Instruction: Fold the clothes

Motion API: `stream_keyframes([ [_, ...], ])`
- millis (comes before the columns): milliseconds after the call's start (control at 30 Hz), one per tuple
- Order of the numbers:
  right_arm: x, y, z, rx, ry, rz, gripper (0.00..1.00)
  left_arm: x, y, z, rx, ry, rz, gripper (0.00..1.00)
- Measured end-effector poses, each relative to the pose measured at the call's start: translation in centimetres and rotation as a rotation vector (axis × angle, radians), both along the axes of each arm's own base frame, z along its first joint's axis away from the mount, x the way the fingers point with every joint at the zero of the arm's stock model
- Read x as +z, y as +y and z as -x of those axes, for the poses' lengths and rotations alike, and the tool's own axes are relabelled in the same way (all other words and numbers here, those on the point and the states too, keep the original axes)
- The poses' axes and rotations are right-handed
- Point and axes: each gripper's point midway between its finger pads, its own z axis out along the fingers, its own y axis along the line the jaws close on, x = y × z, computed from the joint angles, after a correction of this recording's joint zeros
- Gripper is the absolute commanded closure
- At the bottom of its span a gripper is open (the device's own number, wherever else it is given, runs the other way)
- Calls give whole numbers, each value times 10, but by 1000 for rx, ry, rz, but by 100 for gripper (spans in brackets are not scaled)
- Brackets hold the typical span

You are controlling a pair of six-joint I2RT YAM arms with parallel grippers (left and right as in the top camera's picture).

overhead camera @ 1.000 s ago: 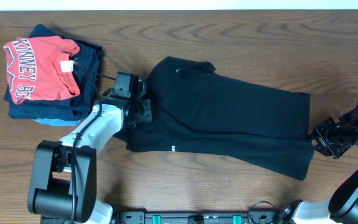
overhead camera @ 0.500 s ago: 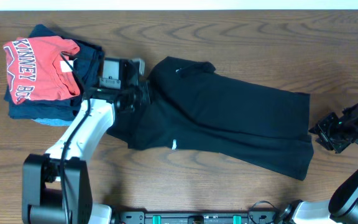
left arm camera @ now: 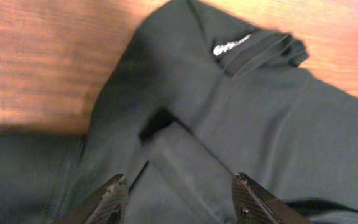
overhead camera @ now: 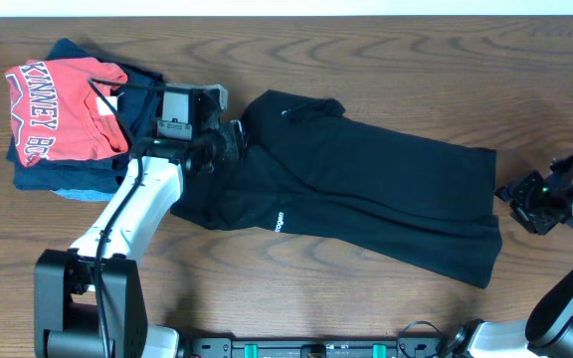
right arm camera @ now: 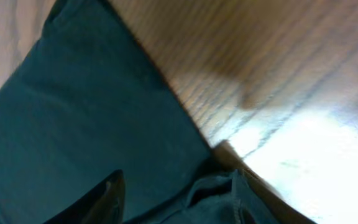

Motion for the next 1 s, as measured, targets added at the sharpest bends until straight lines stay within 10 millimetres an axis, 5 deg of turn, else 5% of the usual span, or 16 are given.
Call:
stream_keyframes([
  [167,-2,11,-10,64,-21,27,47,-12,4,18,-7,83,-26,41],
  [467,-35,16,25,33,119,85,50,-39,26,72,-7,322,-153,36],
  [567,-40,12,24,22,107,106,63,-43,33,85,-6,376,-188,35],
  [667,-44,12,26,8,106,109,97,-46,40,96,0,418,-229,35],
  [1000,-32,15,16,12,80,74,99,-58,52,109,2,453,-297,35],
])
